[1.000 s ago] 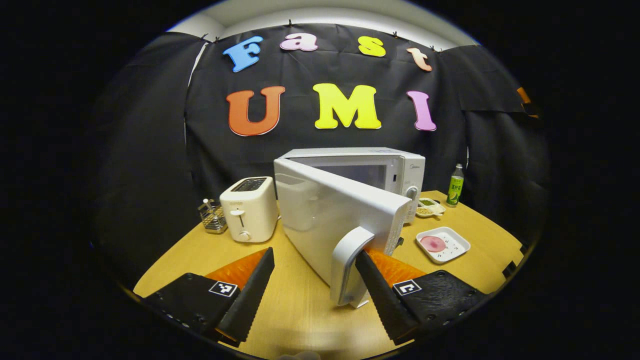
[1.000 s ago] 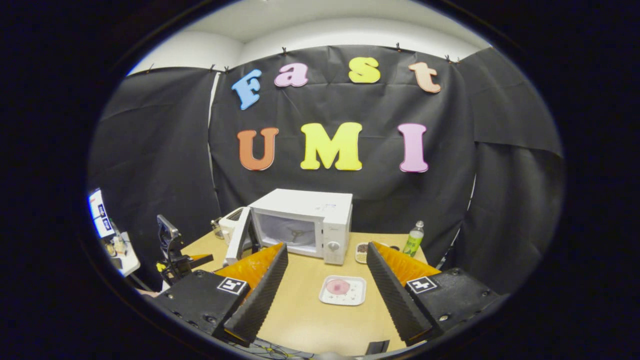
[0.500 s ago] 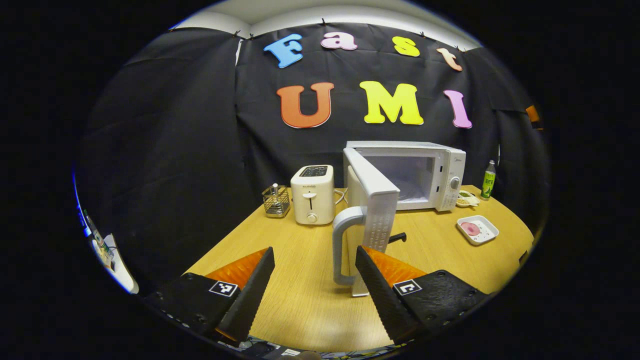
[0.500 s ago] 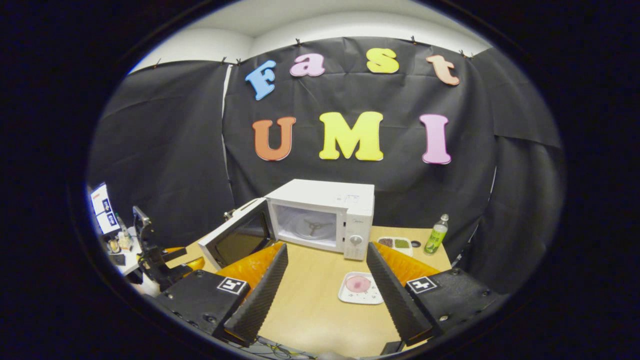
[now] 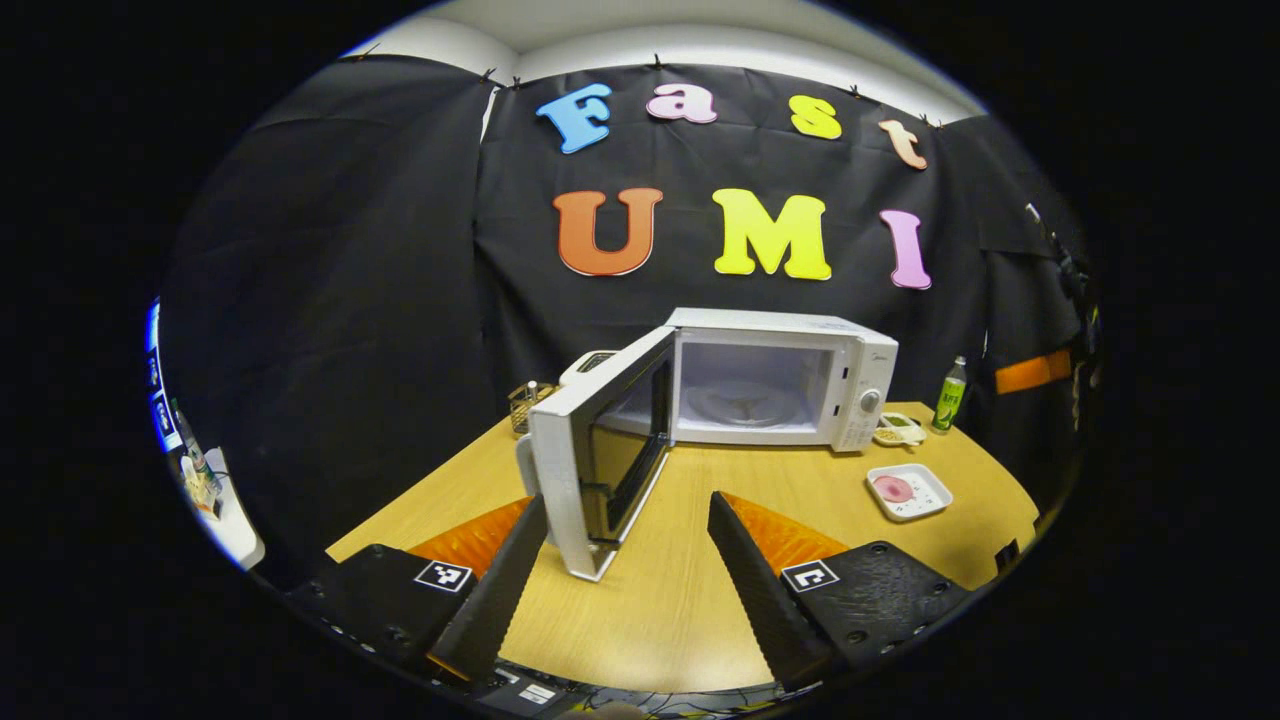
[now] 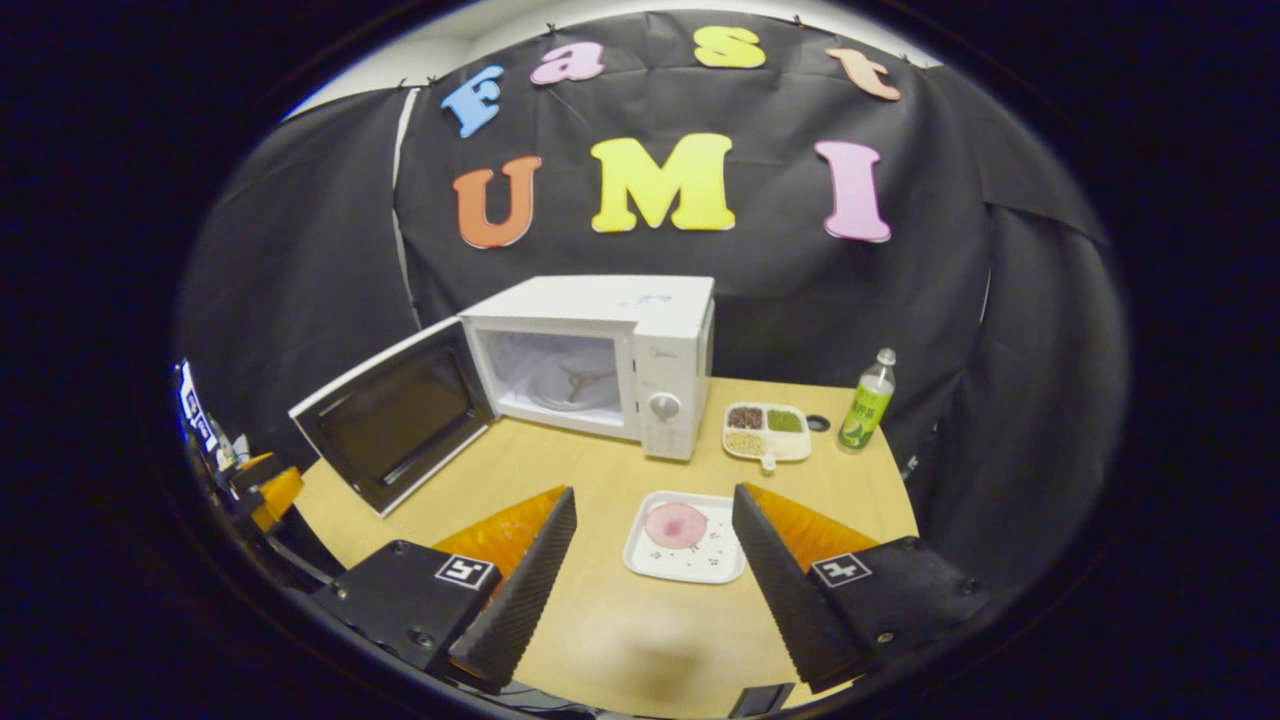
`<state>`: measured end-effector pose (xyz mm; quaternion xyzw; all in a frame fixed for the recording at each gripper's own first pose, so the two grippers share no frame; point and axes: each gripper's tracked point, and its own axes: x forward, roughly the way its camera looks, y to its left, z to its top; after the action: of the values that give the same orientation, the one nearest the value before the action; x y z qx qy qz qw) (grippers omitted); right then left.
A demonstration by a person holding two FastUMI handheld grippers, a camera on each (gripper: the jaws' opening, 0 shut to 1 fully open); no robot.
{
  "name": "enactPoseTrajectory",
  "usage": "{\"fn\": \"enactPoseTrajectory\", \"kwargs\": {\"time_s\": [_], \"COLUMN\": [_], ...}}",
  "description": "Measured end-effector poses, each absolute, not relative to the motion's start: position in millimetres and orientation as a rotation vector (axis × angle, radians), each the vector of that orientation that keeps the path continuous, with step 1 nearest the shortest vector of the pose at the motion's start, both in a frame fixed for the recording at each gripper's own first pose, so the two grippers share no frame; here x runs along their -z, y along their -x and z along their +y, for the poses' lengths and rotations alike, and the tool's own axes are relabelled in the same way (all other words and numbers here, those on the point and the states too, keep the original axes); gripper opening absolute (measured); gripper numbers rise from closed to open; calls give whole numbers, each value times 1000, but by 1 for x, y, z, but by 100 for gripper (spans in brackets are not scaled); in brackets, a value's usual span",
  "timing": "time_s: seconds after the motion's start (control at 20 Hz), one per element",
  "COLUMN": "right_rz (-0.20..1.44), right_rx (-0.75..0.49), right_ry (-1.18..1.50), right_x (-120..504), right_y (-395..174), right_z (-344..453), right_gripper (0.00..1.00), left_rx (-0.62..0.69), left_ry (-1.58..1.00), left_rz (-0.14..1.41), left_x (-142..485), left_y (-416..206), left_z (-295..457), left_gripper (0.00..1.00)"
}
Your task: Open the microwave oven with the left hand, put the food in, and close the microwave oven.
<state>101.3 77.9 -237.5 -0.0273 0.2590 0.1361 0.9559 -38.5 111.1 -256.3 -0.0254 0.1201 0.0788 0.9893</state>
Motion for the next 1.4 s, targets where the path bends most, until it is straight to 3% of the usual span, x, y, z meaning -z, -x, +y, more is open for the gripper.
{"fn": "enactPoseTrajectory", "kwargs": {"time_s": [0.1,0.25,0.3,0.35,0.4,0.45,0.5,0.55,0.9,1.05,1.1,1.15,1.4], "right_rz": [603,732,776,817,851,876,908,937,1121,1191,1213,1235,1247], "right_rx": [-246,-238,-239,-236,-242,-248,-246,-249,-274,-220,-223,-243,-319], "right_ry": [46,-36,-55,-71,-82,-79,-78,-89,-161,-186,-178,-165,-147], "right_x": [273,325,342,359,372,384,397,409,454,461,457,457,458], "right_y": [-119,-141,-149,-157,-164,-172,-180,-188,-213,-221,-221,-221,-225], "right_z": [58,44,40,35,31,28,24,22,26,19,21,20,23], "right_gripper": [99,89,76,81,69,66,74,52,32,21,1,8,5], "left_rx": [-148,-127,-122,-118,-114,-109,-104,-101,-111,-140,-151,-162,-216], "left_ry": [48,34,27,15,-1,-16,-25,-30,-60,-64,-61,-59,-64], "left_rz": [217,191,178,164,152,146,140,134,159,181,189,199,213], "left_x": [239,214,204,192,183,176,170,164,159,164,168,171,177], "left_y": [35,26,23,21,18,14,10,7,-3,-3,-1,0,6], "left_z": [89,53,42,31,22,10,0,-10,-55,-59,-59,-59,-56], "left_gripper": [96,96,96,96,96,96,96,96,96,96,97,97,96]}}
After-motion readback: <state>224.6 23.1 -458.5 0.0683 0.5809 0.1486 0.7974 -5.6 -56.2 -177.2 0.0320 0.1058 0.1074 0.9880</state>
